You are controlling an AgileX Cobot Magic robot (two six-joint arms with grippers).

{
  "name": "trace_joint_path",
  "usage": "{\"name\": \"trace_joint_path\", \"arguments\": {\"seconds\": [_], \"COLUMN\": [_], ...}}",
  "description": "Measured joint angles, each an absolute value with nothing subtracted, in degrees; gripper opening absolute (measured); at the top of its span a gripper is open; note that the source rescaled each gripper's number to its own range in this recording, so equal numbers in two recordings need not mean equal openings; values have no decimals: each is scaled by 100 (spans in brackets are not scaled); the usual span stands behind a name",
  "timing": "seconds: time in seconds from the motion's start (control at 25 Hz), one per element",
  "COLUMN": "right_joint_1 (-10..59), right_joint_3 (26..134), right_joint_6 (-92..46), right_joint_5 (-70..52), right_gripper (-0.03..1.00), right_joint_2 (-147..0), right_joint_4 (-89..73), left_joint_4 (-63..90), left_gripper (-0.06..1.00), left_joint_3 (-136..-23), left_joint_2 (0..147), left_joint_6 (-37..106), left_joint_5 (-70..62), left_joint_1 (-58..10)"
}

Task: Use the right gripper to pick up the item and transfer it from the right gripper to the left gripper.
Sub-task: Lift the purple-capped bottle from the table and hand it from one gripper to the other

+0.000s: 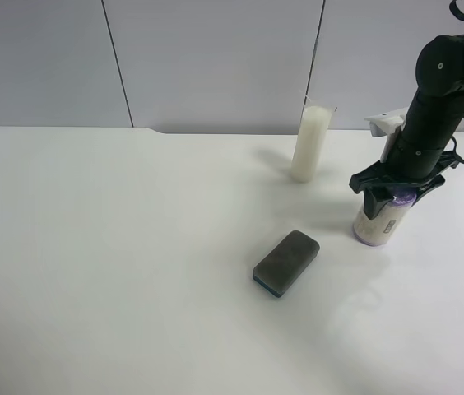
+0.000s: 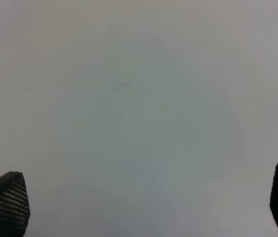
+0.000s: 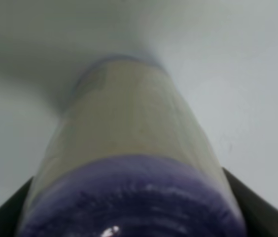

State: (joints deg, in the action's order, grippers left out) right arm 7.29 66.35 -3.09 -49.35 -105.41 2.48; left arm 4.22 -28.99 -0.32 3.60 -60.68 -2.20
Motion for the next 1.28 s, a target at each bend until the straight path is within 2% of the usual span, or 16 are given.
{"name": "trace_joint_path", "arguments": {"seconds": [0.44, 0.68, 1.28], "right_joint_1": [729, 789, 1877], "right_joint_3": [7844, 7921, 7921], "right_joint_6": [-310, -445, -944], "right_joint_5": [-6346, -6642, -6599], "right_gripper": [0, 0, 0], "right_joint_2": [-10031, -9700, -9425], "right_joint_4": [-236, -568, -1910], "left_joint_4": [422, 422, 422], "left_gripper": [100, 100, 100], "left_joint_3": [-2899, -2899, -2899], "left_joint_2": [-32, -32, -32], "left_joint_6": [360, 360, 360], "left_joint_5": [-6068, -6068, -6064], "left_joint_1": [-220, -220, -220]}}
